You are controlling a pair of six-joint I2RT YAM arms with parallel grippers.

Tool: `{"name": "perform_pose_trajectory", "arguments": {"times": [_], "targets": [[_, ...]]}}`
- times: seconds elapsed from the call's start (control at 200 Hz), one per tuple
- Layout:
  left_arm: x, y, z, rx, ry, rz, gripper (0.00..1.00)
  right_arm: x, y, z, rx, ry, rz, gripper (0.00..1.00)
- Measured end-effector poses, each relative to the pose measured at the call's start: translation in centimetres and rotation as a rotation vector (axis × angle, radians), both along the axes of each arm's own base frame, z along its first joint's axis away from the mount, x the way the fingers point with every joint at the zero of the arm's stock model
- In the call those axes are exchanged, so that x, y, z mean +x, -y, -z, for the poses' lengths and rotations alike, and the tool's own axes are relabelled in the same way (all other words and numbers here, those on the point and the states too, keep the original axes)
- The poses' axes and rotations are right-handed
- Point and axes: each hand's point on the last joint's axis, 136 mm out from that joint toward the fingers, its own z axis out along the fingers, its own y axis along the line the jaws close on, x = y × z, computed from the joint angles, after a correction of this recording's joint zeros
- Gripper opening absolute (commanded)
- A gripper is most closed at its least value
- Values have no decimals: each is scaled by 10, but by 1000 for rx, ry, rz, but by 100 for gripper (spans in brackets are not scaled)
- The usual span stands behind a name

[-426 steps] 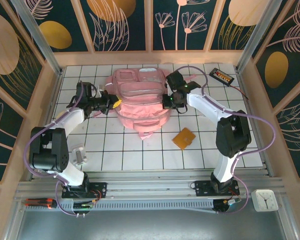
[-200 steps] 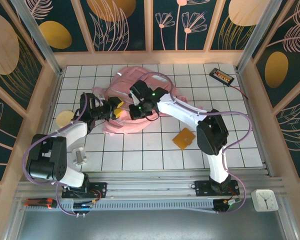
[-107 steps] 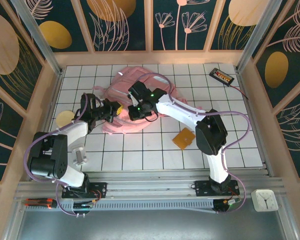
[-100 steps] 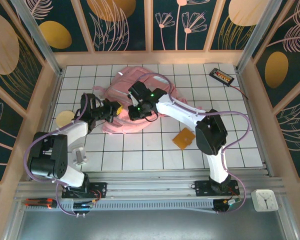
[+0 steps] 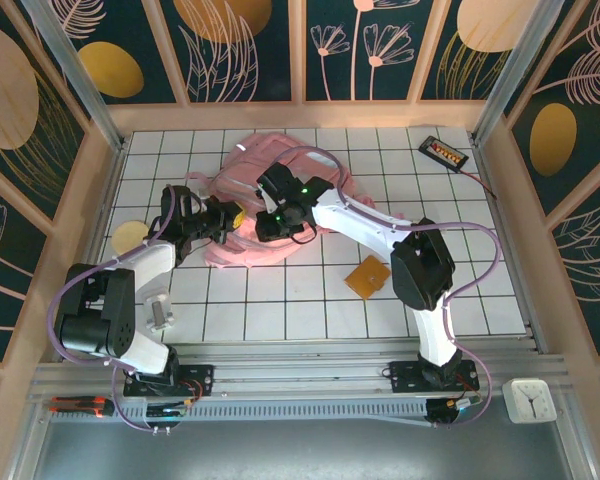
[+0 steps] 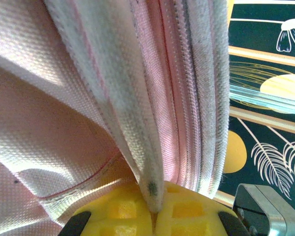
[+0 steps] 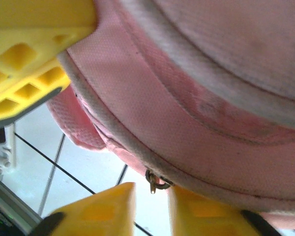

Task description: Pack books, pencil case, and school supplies into a backpack

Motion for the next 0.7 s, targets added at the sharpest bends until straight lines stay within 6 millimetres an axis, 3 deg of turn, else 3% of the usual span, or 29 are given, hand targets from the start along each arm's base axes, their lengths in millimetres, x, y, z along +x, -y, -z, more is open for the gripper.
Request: {"name": "perform_pose_trajectory", "arguments": {"times": [0.065, 0.25, 0.53, 0.7], "targets": [[1, 0, -1, 0, 3, 0, 0, 0, 0, 0, 4, -8, 13, 48], [1, 1, -3, -1, 5, 1, 0, 2, -1, 0, 18, -40, 88, 46], [2, 3, -3, 9, 6, -13, 0, 13, 1, 11, -33, -44, 202, 34], [2, 5, -5, 12, 11, -19, 0, 15, 5, 12, -69, -26, 246, 15]]}}
